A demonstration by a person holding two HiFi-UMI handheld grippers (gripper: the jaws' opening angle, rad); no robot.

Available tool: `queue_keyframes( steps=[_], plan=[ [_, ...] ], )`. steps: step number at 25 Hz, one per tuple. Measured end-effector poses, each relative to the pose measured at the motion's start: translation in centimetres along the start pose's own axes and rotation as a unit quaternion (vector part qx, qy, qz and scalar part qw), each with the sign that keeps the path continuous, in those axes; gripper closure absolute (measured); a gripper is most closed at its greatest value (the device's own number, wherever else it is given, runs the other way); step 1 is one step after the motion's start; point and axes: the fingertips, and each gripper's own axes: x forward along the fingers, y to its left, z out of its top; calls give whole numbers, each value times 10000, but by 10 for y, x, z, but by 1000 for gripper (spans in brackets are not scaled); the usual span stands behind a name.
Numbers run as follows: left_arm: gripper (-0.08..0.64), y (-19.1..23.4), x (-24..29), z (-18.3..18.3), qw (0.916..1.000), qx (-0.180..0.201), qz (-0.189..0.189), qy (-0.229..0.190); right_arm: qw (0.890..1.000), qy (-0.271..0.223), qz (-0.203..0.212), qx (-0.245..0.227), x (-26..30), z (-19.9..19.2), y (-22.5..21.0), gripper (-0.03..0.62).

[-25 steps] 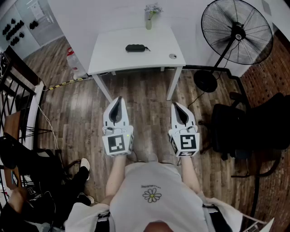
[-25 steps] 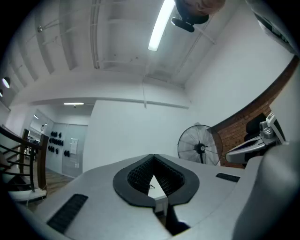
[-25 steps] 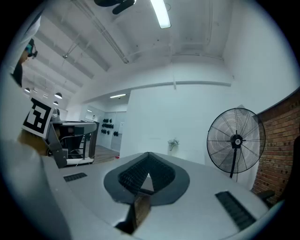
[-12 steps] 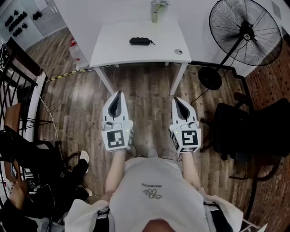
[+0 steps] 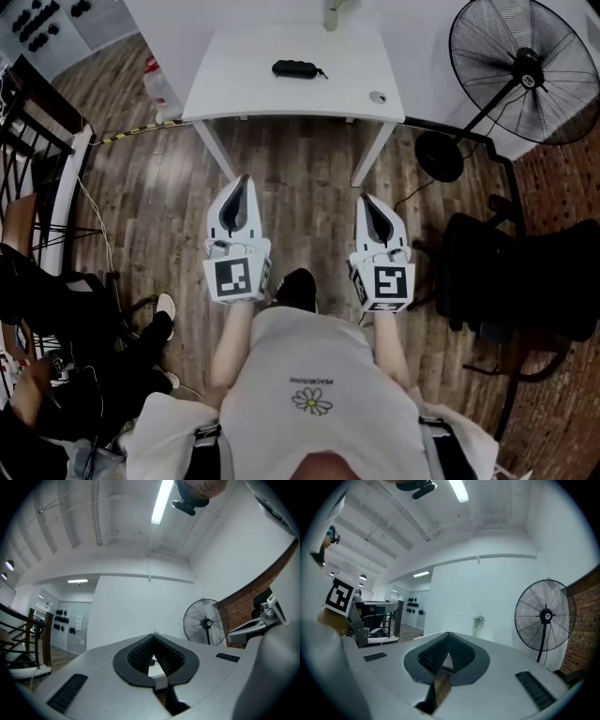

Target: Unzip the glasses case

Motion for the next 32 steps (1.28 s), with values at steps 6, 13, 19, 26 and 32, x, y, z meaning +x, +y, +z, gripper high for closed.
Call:
queue_keyframes(
  steps=[6,13,19,26,32],
  plan=[
    [546,6,34,-6,10000,-51,-10,-13,9999,28,-55,-80,26,-1,-17,586],
    [546,33,123,-34,9998,-74,-63,-178,9992,-120,-120,-355,103,-5,-46,586],
    [546,78,231,-59,9999,-73,10,-130,9988,-68,-167,-458,216,-1,-77,586],
    [547,136,396,-104,9993,-113,-300,172,9992,41,-166,-365,394,7,-113,586],
    [546,171,517,-122,9980,-294,-563,-69,9994,104,-167,-270,526,-2,-141,586]
  ],
)
